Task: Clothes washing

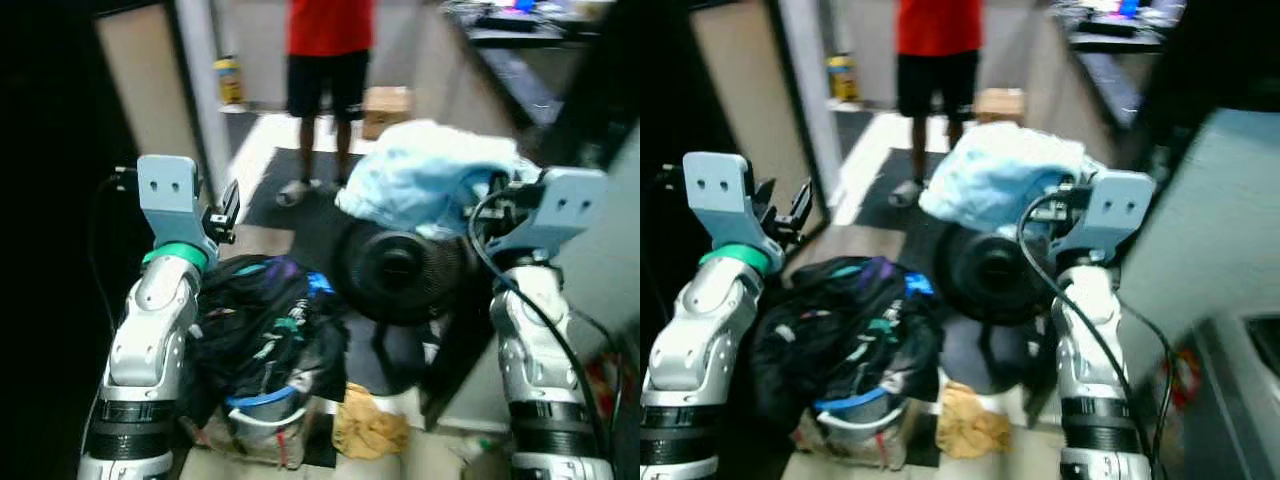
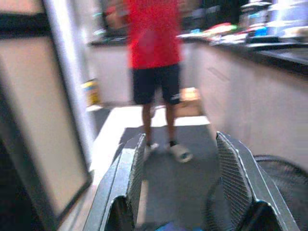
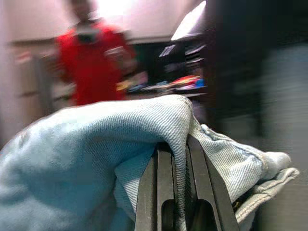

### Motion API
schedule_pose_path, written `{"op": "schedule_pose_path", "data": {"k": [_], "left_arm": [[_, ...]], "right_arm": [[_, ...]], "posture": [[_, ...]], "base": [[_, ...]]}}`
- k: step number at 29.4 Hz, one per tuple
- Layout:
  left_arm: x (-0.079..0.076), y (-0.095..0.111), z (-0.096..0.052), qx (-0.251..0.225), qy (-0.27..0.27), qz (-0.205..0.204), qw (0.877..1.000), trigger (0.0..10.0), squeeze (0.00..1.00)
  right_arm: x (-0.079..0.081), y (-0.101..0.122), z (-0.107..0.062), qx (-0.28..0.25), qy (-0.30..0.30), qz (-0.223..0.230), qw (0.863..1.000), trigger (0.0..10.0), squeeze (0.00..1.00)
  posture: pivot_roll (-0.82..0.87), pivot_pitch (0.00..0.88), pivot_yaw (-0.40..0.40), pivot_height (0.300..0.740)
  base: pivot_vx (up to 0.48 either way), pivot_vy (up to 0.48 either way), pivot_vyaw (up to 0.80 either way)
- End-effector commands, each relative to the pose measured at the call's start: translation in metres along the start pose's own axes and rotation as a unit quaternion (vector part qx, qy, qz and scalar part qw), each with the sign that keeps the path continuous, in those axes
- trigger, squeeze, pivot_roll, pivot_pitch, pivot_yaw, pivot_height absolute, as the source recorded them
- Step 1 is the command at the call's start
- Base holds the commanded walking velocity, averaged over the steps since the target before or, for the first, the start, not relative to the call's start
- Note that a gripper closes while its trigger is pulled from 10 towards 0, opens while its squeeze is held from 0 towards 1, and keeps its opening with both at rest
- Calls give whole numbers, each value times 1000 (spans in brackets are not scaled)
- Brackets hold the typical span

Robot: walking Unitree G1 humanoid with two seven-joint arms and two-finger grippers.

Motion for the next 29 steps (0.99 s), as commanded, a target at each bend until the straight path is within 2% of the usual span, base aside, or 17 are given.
{"op": "schedule_pose_path", "data": {"k": [1, 6, 10, 13, 29], "left_arm": [[5, 18, 6, -25, -2, 2, 1000, 10000, 0], [10, 36, 11, -50, -4, 3, 999, 10000, 0], [12, 71, 15, -97, -18, -12, 995, 10000, 0], [11, 78, 17, -105, -23, -16, 994, 10000, 0], [6, 77, 19, -97, -32, -36, 994, 10000, 0]], "right_arm": [[-5, 24, 10, -43, -17, 28, 999, 10000, 0], [-3, 33, 13, -59, -20, 41, 997, 10000, 0], [5, 45, 14, -80, -13, 63, 995, 10000, 0], [8, 48, 14, -84, -10, 75, 994, 10000, 0], [21, 49, 13, -82, 6, 99, 992, 10000, 0]], "posture": [[29, 0, 77, 740], [36, 0, 83, 740], [44, 0, 93, 740], [49, 0, 96, 740], [48, 0, 94, 740]], "base": [[0, 0, -800], [0, 0, -800], [0, 0, -800], [0, 0, -800], [0, 0, -800]]}}
Point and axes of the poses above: a point about 5 cm out from each wrist's last joint towards the gripper, its own z axis pointing out of the wrist towards the gripper, its own y axis along the axis of the wrist's last joint, x = y × z, the point moved 4 cm from there along z, pointing out of the wrist towards the gripper
